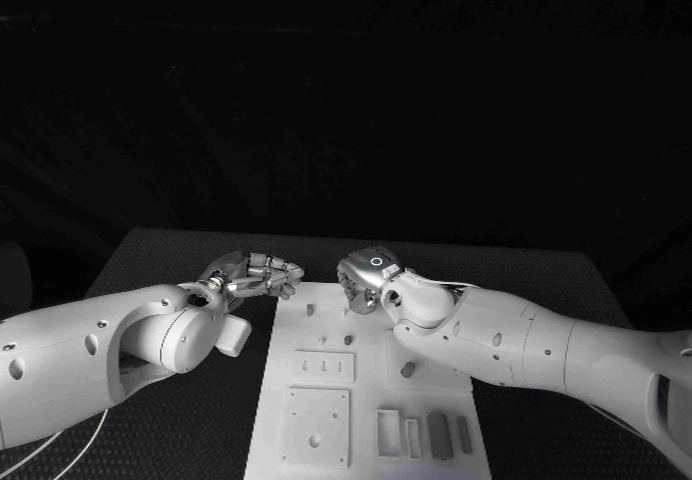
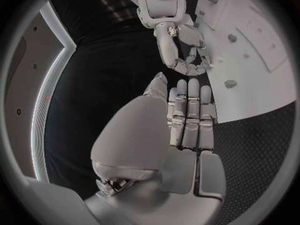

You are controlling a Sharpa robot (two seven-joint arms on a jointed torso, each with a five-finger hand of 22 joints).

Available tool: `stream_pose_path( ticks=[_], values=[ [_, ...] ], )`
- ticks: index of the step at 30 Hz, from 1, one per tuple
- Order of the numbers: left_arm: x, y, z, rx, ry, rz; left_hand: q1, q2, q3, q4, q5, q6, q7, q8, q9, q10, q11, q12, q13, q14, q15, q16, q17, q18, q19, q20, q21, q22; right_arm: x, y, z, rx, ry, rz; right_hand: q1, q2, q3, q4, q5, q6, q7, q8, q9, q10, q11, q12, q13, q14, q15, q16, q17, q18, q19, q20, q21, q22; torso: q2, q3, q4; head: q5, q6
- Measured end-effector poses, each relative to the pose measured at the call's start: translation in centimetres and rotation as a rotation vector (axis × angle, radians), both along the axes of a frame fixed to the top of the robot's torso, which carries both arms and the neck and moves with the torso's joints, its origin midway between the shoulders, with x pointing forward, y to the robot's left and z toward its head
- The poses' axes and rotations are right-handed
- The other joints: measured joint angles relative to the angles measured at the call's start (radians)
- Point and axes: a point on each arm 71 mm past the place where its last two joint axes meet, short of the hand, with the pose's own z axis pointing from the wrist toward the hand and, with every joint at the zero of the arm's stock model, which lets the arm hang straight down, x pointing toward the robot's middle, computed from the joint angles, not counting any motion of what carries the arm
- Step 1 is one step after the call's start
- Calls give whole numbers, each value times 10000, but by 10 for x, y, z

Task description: Assemble the parts on the task board

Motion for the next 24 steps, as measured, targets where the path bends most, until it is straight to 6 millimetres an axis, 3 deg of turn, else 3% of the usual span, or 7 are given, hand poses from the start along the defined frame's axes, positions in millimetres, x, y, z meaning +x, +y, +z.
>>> stream_pose_path(
  ticks=[11,24],
  values=[
    [3,4,0,45,-16,127,0,0,28,28,0,0,0,0,10,0,0,0,8,0,0,0,10,0,0,0,0,8,-2,4,1,-8,-49,79,0,0,27,-28,25,1,-1,0,10,0,0,-1,-1,-5,5,31,-2,-1,-2,3,43,-4,24,10,-6,24,34],
    [3,5,-1,51,-8,136,0,0,28,28,0,0,0,0,9,0,0,0,7,0,0,-39,18,0,-37,36,0,6,-3,5,0,-8,-18,135,0,0,29,-27,24,0,0,-1,21,0,0,-1,-1,-19,17,40,6,-1,20,-17,50,4,35,-5,-6,-18,9]
  ],
)
